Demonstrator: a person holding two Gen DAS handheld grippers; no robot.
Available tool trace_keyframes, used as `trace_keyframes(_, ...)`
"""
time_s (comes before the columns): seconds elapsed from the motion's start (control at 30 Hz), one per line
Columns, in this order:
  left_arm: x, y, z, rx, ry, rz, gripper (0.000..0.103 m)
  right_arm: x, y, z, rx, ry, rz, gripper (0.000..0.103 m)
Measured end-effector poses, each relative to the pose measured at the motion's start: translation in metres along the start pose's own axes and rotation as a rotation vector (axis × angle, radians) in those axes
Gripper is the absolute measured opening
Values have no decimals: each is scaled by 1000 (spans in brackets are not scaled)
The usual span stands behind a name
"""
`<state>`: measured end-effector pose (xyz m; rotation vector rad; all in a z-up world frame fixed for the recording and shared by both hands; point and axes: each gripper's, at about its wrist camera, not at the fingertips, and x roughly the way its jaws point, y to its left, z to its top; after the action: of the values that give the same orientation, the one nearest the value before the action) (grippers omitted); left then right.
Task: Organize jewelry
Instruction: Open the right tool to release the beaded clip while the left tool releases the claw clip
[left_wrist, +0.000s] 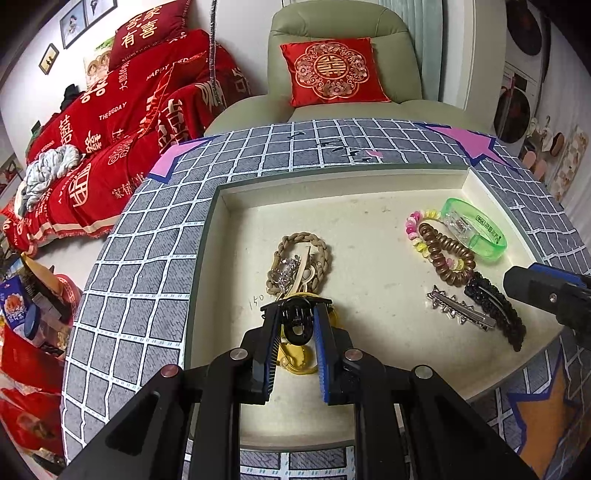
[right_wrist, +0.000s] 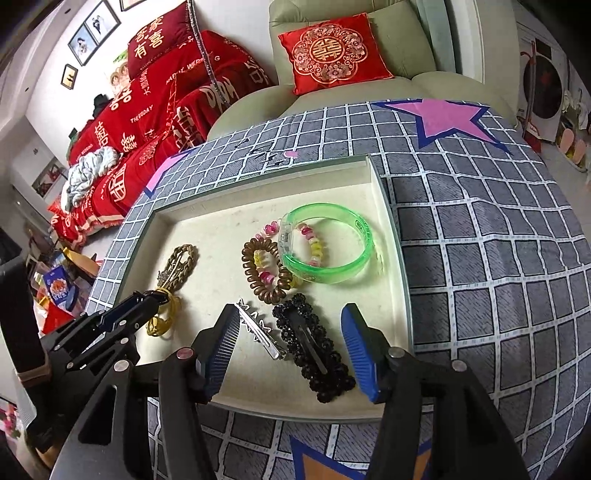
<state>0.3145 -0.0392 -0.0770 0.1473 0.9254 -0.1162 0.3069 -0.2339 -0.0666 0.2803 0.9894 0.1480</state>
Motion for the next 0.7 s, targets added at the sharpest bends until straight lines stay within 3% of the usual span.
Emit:
trace_keyframes(0.33,1,3,1,-3,6,12,26,-2,1,1,-3,-5,1,61)
trace_keyframes(0.37,1,3,1,0,11,8,30,-3,1,1,-5,-5,0,61)
trace_keyframes(0.4,0,3,1,0,13,6,62,-2,2,0,-8,-5,0,61)
trace_keyframes(0.47,-8,4,2,-18,-28,22,103,-2,5,1,-12,-6,-1,61)
trace_keyframes(0.53,-16,2,3,-11,-69,32,103,-3,6,1,-14,-10,-3,61)
trace_keyframes(0.7,-21,3,8,-4,-75,32,103,-3,6,3,-5,-19,-8,61)
